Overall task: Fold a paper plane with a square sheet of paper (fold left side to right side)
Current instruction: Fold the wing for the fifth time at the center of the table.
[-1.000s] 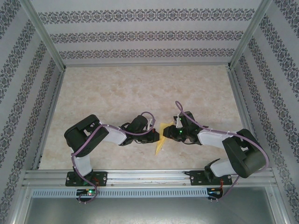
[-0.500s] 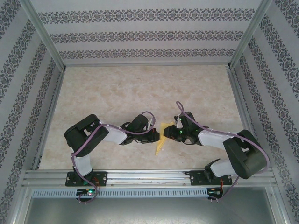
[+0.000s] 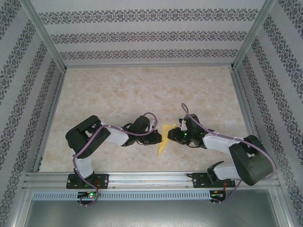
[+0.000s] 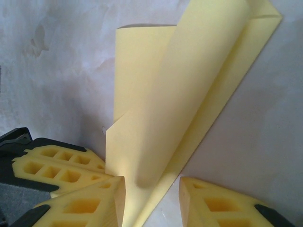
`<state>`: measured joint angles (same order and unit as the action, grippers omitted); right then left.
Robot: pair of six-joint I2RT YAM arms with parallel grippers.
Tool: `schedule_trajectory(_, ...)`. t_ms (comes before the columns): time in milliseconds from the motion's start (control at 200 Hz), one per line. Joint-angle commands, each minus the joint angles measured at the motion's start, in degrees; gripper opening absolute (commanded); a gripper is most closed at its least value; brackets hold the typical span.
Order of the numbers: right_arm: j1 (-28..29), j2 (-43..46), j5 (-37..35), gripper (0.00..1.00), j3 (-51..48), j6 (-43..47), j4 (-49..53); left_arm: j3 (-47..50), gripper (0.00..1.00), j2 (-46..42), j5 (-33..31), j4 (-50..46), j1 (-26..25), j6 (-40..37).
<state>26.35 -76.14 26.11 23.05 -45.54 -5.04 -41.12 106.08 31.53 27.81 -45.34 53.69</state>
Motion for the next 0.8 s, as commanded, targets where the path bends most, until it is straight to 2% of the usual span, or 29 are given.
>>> schedule_trajectory(0, -0.68, 2.5, -0.86, 0.35, -0.5, 0.16, 2.22, 1.18, 0.02, 5.83, -6.88, -8.39, -0.03, -2.44)
schedule_trajectory(155, -0.68, 3.73, 0.27, 0.25, 0.26, 2.11, 2.54, 1.31, 0.0, 5.56, -7.51, -8.8, -0.02, -2.11)
schedule_trajectory(365, 0.08, 0.61, 2.18, 0.1, 2.86, 3.36, 0.69, 1.57, 0.0, 5.36, -8.7, -9.74, -0.02, -1.5)
schedule_trajectory(799, 0.55, -5.24, 1.96, 0.06, 4.24, 3.88, -2.76, 2.77, 0.0, 4.33, -11.74, -12.05, -0.01, 0.36)
